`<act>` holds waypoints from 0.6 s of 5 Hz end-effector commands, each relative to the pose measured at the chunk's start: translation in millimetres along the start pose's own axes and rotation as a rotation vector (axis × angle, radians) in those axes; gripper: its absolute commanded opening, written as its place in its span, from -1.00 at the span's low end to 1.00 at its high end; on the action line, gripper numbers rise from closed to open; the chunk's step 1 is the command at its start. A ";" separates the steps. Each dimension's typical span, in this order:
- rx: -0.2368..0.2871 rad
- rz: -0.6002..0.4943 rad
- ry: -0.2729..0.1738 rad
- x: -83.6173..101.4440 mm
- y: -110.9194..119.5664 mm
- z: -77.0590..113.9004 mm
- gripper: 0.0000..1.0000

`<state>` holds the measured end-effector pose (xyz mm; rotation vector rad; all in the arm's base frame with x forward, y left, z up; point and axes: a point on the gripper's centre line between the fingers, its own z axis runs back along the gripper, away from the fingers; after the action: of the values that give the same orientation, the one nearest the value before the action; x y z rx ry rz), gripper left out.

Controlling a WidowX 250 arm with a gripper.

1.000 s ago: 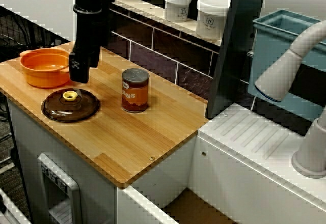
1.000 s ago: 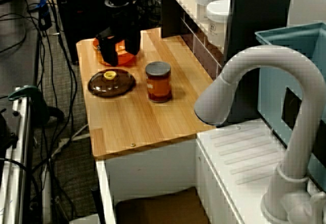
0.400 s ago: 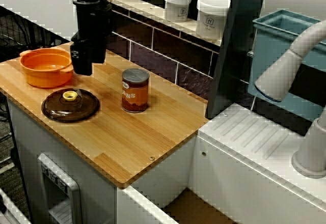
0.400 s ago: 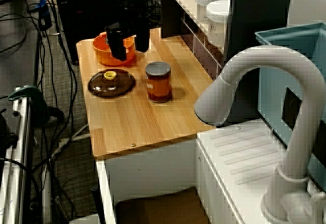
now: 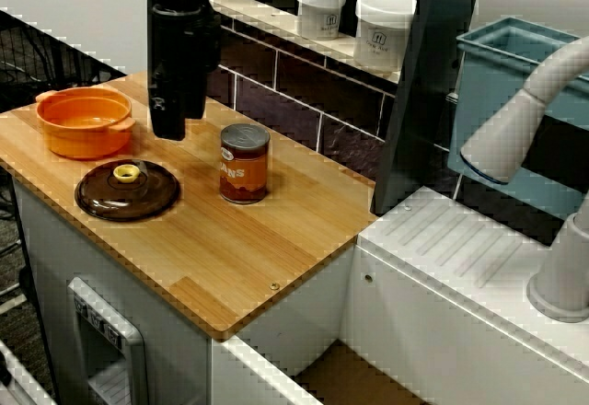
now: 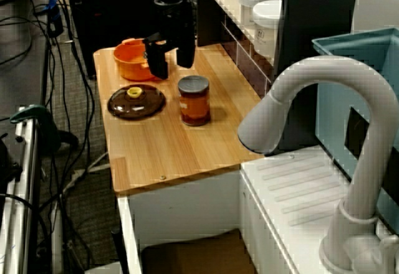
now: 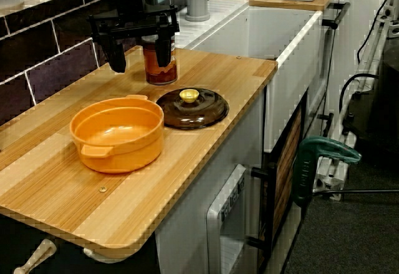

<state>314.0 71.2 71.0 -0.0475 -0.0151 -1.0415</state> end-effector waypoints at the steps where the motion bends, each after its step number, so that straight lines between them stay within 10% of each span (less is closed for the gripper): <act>1: -0.020 -0.067 -0.020 11.8 -6.5 17.4 1.00; 3: -0.086 -0.076 -0.035 23.3 -9.4 12.9 1.00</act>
<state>313.1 46.3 70.8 -0.1831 0.0329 -1.1069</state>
